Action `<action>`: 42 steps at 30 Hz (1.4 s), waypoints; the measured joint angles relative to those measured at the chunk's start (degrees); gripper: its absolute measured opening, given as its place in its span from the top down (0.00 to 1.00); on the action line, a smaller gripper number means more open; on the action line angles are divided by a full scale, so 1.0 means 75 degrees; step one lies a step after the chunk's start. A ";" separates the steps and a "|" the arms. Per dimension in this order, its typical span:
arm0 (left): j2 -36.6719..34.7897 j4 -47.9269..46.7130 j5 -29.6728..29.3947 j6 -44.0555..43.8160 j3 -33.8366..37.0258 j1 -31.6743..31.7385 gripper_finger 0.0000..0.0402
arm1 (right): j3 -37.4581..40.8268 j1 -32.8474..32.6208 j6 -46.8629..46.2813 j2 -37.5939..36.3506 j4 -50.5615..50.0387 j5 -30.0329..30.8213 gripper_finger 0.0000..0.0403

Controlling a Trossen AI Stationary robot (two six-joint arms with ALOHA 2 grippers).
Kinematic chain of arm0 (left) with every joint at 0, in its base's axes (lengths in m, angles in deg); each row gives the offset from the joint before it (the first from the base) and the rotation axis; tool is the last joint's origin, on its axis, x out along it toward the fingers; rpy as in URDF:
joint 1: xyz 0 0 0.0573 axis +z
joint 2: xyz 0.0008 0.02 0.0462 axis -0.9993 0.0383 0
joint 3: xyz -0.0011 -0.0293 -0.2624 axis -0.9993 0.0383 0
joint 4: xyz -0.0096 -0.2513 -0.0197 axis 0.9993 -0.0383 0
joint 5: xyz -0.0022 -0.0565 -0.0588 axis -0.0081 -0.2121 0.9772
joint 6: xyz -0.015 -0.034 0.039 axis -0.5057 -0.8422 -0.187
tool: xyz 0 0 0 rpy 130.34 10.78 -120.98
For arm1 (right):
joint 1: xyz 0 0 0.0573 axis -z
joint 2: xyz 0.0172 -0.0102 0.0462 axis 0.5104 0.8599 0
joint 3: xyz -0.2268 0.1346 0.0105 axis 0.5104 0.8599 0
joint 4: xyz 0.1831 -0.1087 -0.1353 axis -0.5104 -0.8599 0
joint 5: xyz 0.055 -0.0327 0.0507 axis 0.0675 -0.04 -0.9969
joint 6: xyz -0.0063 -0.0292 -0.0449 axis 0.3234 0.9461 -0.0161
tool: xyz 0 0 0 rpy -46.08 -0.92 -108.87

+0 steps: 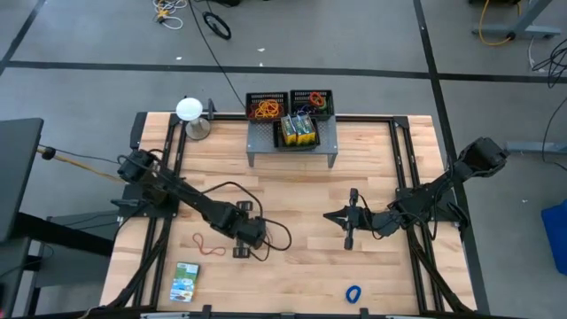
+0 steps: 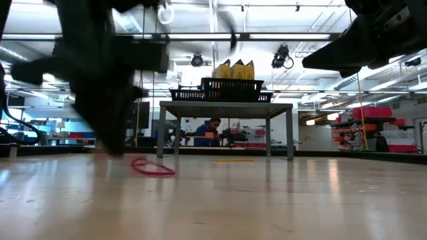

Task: Pick & Place Office Desk Supplies
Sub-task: Put the red rubber band into the top left black basket on the shelf

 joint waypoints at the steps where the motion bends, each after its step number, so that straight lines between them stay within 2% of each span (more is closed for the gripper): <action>1: -0.0170 -0.0075 -0.0059 -0.0028 -0.0098 -0.0006 0.99 | 0.0000 0.0000 0.0000 0.0000 -0.0010 0.0000 0.97; 6: -0.1261 -0.0871 -0.0932 -0.0201 -0.0547 0.0121 0.99 | 0.0000 0.0003 -0.0003 0.0000 -0.0058 0.0003 0.97; 10: -0.2335 -0.1609 -0.1819 -0.0318 -0.1089 0.0537 0.99 | 0.0000 0.0002 -0.0003 0.0000 -0.0102 0.0005 0.97; 14: -0.3070 -0.2149 -0.2402 0.0001 -0.1813 0.1319 0.99 | 0.0000 0.0041 -0.0012 0.0000 -0.0103 0.0008 0.97; 18: -0.3372 -0.2319 -0.2484 0.0975 -0.2751 0.2553 0.99 | 0.0000 0.0044 -0.0015 0.0000 -0.0103 0.0015 0.97; 23: -0.3134 -0.2247 -0.1788 0.2394 -0.3871 0.4562 0.99 | 0.0000 0.0044 -0.0017 0.0000 -0.0097 0.0015 0.97; 29: -0.2404 -0.1712 -0.0554 0.3379 -0.4414 0.6555 0.99 | 0.0000 0.0044 -0.0019 0.0000 -0.0094 0.0015 0.97; 35: -0.1503 -0.1158 0.0705 0.3853 -0.4420 0.7575 0.99 | 0.0000 0.0044 -0.0020 0.0000 -0.0099 0.0012 0.97; 42: -0.0691 -0.1041 0.0479 0.4058 -0.4415 0.7970 0.96 | 0.0000 0.0044 -0.0015 0.0000 -0.0100 0.0009 0.97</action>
